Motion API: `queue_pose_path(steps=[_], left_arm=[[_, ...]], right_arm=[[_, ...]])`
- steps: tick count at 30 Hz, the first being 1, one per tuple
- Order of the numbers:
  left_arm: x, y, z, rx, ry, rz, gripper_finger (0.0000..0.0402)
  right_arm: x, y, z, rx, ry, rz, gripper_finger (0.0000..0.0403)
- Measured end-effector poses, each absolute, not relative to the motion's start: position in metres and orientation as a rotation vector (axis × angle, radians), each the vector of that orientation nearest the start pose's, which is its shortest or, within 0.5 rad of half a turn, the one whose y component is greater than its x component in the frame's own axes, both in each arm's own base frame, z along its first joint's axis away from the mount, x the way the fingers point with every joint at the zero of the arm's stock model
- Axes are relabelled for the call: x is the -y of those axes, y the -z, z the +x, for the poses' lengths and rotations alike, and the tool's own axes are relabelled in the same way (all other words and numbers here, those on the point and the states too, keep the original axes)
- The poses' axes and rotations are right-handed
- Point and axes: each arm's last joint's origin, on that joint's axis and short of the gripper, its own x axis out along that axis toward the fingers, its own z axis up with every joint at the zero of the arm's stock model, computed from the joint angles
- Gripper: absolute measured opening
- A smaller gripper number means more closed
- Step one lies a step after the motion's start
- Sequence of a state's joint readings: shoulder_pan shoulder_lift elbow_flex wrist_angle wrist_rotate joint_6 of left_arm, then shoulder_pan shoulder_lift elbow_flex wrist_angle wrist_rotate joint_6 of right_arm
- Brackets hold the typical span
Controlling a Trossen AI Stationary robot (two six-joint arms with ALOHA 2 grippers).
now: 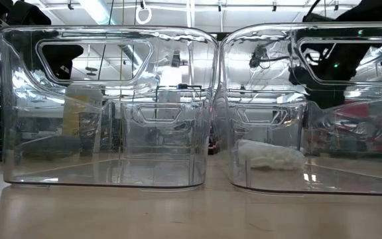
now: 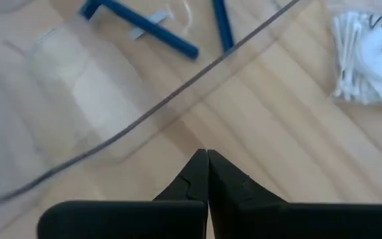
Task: Pick & Place Travel size toiletries
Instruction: Adjust the transparent bin, then put the right shave cream into the bottom left transparent bin
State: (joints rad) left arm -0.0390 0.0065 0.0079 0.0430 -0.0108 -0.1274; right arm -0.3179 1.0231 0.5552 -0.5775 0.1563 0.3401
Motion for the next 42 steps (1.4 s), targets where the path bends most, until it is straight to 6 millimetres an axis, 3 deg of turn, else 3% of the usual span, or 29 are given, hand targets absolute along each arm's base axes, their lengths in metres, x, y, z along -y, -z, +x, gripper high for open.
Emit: queue_pose_path(steps=[6,20,34,42], left_arm=[[0.003,-0.17,0.097,0.043,0.031,-0.129,0.0022],[0.003,-0.17,0.097,0.043,0.031,-0.128,0.0022],[0.004,-0.17,0.097,0.043,0.031,-0.128,0.0022],[0.003,-0.17,0.097,0.043,0.031,-0.128,0.0022]], right_arm=[[0.07,-0.184,0.175,-0.937,0.614,0.401,0.0001],[0.073,-0.185,0.19,-0.84,0.498,0.424,0.0001],[0.071,-0.185,0.186,-0.872,0.497,0.422,0.0001],[0.062,-0.203,0.17,-0.829,0.456,0.373,0.0001]])
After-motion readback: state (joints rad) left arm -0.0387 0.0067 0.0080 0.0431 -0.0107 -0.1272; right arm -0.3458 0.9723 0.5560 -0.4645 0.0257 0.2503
